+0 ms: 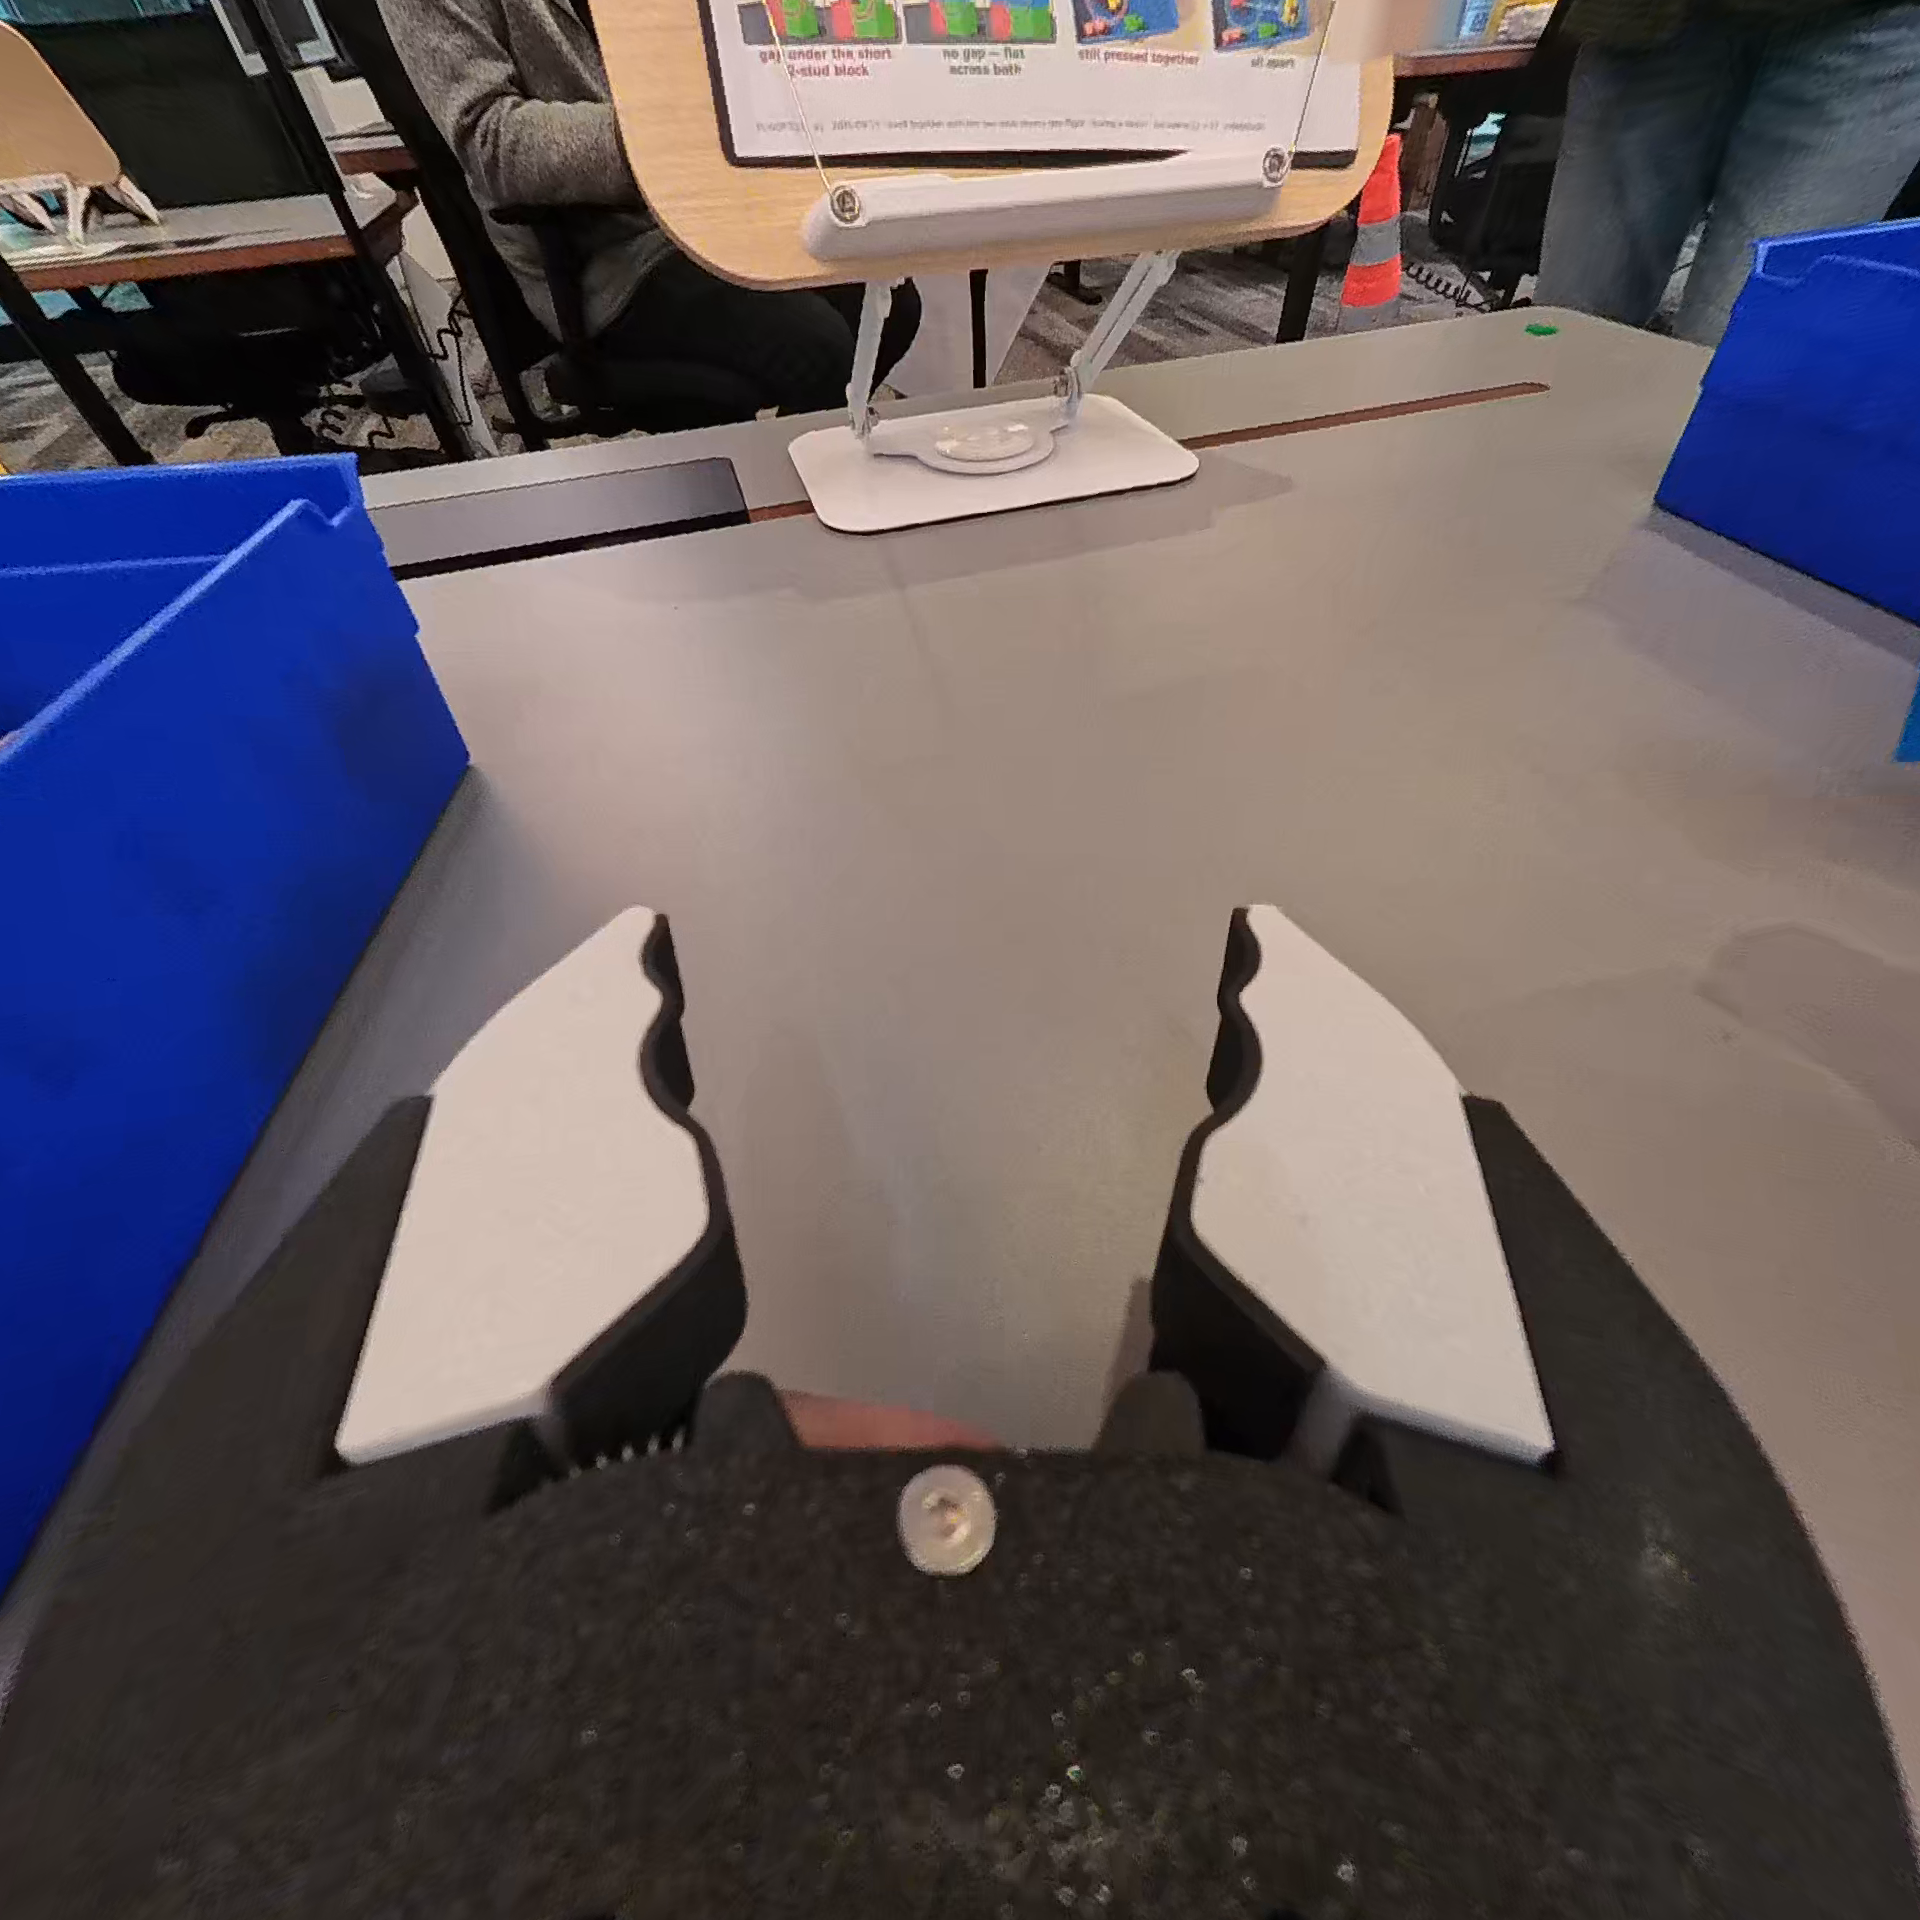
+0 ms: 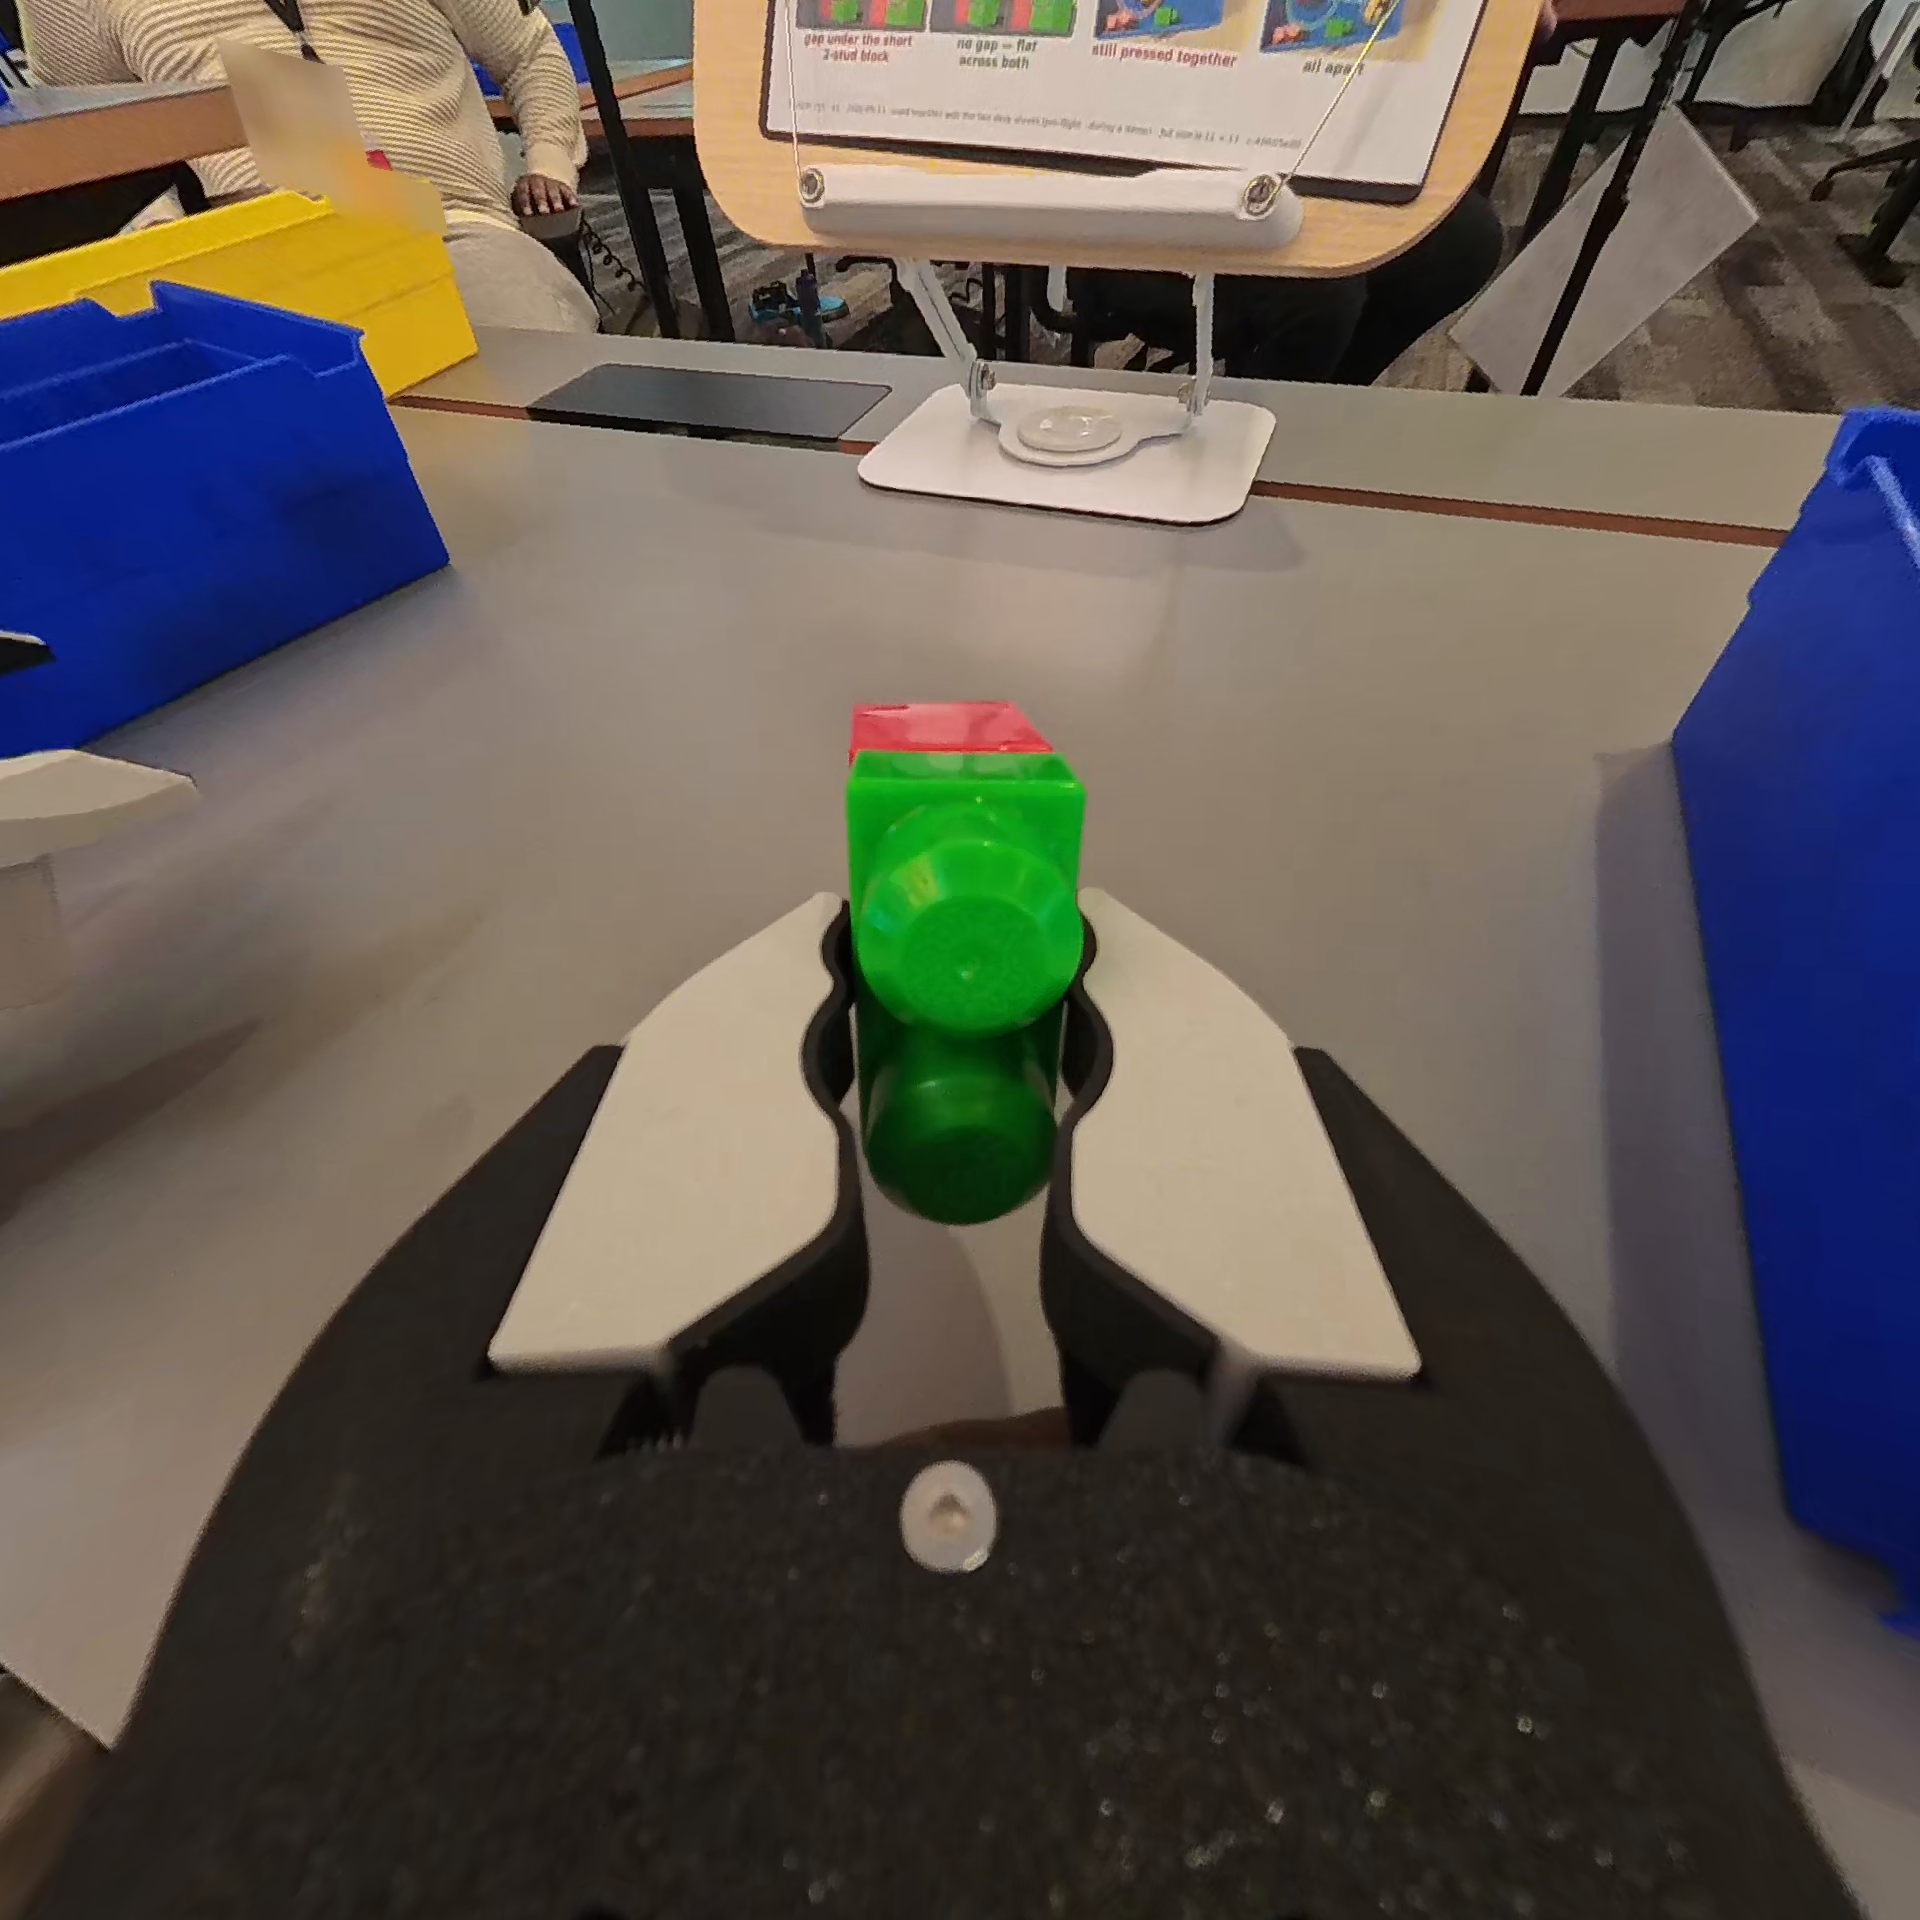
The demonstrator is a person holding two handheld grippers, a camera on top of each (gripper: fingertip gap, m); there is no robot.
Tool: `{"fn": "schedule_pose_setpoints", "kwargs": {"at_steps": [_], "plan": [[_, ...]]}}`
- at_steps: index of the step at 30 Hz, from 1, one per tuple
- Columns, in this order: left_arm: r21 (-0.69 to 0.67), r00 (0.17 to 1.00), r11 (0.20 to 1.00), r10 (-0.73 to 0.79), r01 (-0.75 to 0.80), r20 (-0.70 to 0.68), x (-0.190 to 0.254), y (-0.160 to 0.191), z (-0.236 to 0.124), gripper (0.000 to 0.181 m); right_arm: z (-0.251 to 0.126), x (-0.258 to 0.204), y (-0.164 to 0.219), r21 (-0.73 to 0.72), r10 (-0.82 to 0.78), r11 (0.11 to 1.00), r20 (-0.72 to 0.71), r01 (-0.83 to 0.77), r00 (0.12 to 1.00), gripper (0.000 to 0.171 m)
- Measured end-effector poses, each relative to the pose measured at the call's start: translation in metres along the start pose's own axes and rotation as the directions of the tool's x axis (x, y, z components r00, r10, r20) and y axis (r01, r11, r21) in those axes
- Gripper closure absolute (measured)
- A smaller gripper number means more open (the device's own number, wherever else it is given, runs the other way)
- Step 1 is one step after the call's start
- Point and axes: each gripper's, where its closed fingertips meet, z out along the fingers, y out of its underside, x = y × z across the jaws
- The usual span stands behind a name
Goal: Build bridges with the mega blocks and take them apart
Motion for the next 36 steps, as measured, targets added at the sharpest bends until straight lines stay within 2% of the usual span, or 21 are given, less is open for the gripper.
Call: {"fn": "schedule_pose_setpoints", "kwargs": {"at_steps": [8,12,17,20,22,28,34,36], "plan": [[-0.020,1.000,1.000,-0.002,0.002,-0.007,0.001,0.002,0.000,0.085,-0.022,0.026,-0.030,0.018,-0.017,1.000,-0.053,0.018,0.998,0.134],[-0.027,1.000,1.000,-0.007,0.007,-0.012,0.000,0.003,0.000,0.087,-0.042,0.073,-0.060,-0.003,-0.028,1.000,-0.130,0.028,0.991,0.134],[-0.034,1.000,0.999,-0.012,0.011,-0.027,0.005,0.003,0.000,0.088,-0.053,0.153,-0.083,-0.116,-0.030,0.993,-0.249,0.001,0.968,0.134],[-0.034,0.999,0.999,-0.013,0.011,-0.038,0.010,0.002,0.000,0.088,-0.041,0.186,-0.065,-0.295,0.011,0.952,-0.242,-0.084,0.970,0.134],[-0.036,0.999,0.999,-0.006,0.005,-0.042,0.013,0.002,-0.001,0.088,-0.029,0.204,-0.052,-0.357,0.037,0.925,-0.261,-0.132,0.965,0.134],[-0.035,0.999,0.999,-0.009,0.007,-0.053,0.015,0.000,-0.001,0.089,0.004,0.227,0.002,-0.604,0.073,0.764,-0.267,-0.226,0.961,0.134],[-0.047,0.998,0.999,-0.016,0.013,-0.053,0.011,0.003,-0.001,0.090,0.023,0.240,0.042,-0.729,0.051,0.632,-0.299,-0.262,0.953,0.134],[-0.048,0.999,0.999,-0.018,0.015,-0.050,0.009,0.003,-0.001,0.090,0.027,0.241,0.044,-0.732,0.052,0.625,-0.306,-0.270,0.951,0.134]]}}
